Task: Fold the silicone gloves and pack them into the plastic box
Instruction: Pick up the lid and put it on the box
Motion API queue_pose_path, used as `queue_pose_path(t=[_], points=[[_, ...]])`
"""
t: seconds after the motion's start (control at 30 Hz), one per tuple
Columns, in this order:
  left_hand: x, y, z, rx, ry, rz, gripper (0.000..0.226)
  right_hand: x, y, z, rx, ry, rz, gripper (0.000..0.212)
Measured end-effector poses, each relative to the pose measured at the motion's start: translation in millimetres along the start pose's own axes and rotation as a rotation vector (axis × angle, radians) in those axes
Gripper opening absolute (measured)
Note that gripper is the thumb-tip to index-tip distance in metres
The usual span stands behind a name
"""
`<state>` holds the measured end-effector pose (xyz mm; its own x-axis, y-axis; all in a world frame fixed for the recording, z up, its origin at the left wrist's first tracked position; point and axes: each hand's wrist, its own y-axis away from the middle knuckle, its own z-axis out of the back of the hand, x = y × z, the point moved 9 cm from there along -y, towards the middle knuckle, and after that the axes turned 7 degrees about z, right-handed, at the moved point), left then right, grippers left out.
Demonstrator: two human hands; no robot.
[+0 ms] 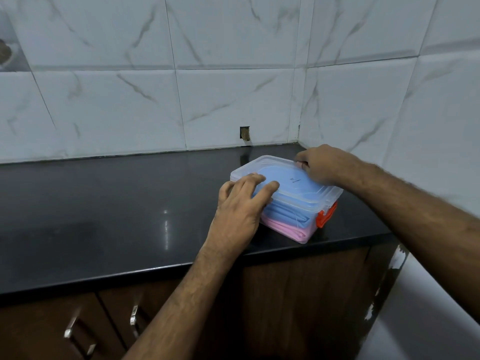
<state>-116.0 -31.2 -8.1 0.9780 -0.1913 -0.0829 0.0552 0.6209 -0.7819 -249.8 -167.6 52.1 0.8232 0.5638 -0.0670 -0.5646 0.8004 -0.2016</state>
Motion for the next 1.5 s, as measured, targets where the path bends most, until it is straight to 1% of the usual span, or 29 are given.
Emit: queue_pose_path(t=[0.07, 0.2, 0.27, 0.33, 0.5, 0.6, 0.7, 0.8, 0.83, 0.9, 0.97, 1.03, 1.07, 1.13, 1.2, 1.23, 1.3, 1.37, 1.43, 1.5], points=[[-0.4, -1.1, -0.6, 0.022, 0.017, 0.006, 0.03, -2.9, -0.4, -4.8, 0.019, -0.06, 0.024, 0.029], [0.7, -3.1, -2.1, 0.066, 0.054, 0.037, 0.036, -11.3, 1.3, -16.2, 0.005, -0.304, 0.026, 0.031], [0.9, -4.6, -1.8, 0.057, 0.079, 0.059, 0.038, -18.4, 2.7, -21.0, -0.025, -0.444, -0.001, 0.03], [-0.9, -6.9, -0.3, 0.037, 0.113, 0.079, 0.042, -22.1, 3.7, -23.5, -0.048, -0.52, -0.019, 0.029], [-8.5, -8.8, -1.1, 0.016, 0.171, 0.114, 0.065, -28.5, 4.1, -22.8, -0.115, -0.552, -0.103, 0.035], [-10.5, -8.2, -1.6, 0.022, 0.198, 0.176, 0.076, -29.9, 3.8, -25.4, -0.12, -0.557, -0.153, 0.034], [-11.4, -8.8, -3.8, 0.026, 0.182, 0.243, 0.079, -29.6, 4.7, -25.4, -0.118, -0.513, -0.188, 0.034], [-8.7, -9.4, -8.9, 0.054, 0.264, 0.274, 0.08, -33.8, 11.1, -26.4, -0.138, -0.521, -0.263, 0.033], [-6.3, -9.4, -10.9, 0.062, 0.308, 0.288, 0.078, -36.0, 14.9, -24.7, -0.188, -0.541, -0.286, 0.03], [-0.7, -9.2, -16.4, 0.087, 0.406, 0.331, 0.071, -38.4, 27.5, -15.6, -0.397, -0.635, -0.296, 0.024], [2.7, -8.5, -24.0, 0.131, 0.495, 0.364, 0.062, -34.9, 46.1, -6.8, -0.631, -0.77, -0.25, 0.024], [4.1, -8.2, -30.3, 0.187, 0.557, 0.387, 0.061, -26.8, 64.1, -11.4, -0.76, -0.874, -0.183, 0.027], [4.1, -8.0, -33.5, 0.217, 0.573, 0.391, 0.066, -23.0, 73.3, -16.6, -0.807, -0.878, -0.141, 0.03], [1.5, -6.2, -40.3, 0.289, 0.565, 0.375, 0.076, -15.4, 94.6, -24.7, -0.92, -0.756, -0.033, 0.032], [-5.5, -5.1, -47.4, 0.349, 0.493, 0.317, 0.086, -11.8, 112.7, -32.4, -1.019, -0.618, 0.058, 0.032], [-9.8, -5.4, -51.4, 0.364, 0.449, 0.28, 0.088, -11.7, 117.3, -35.0, -1.044, -0.588, 0.088, 0.031], [-17.0, -7.8, -60.6, 0.385, 0.406, 0.236, 0.091, -7.4, 117.9, -36.3, -1.028, -0.54, 0.147, 0.032], [-21.9, -13.4, -70.8, 0.402, 0.43, 0.231, 0.092, -3.5, 112.6, -38.3, -0.958, -0.453, 0.16, 0.035], [-25.2, -21.7, -81.7, 0.415, 0.461, 0.234, 0.092, -10.8, 108.0, -40.7, -0.898, -0.396, 0.109, 0.038], [-27.8, -29.3, -93.7, 0.439, 0.468, 0.238, 0.094, -25.6, 106.1, -42.4, -0.861, -0.39, 0.054, 0.041]])
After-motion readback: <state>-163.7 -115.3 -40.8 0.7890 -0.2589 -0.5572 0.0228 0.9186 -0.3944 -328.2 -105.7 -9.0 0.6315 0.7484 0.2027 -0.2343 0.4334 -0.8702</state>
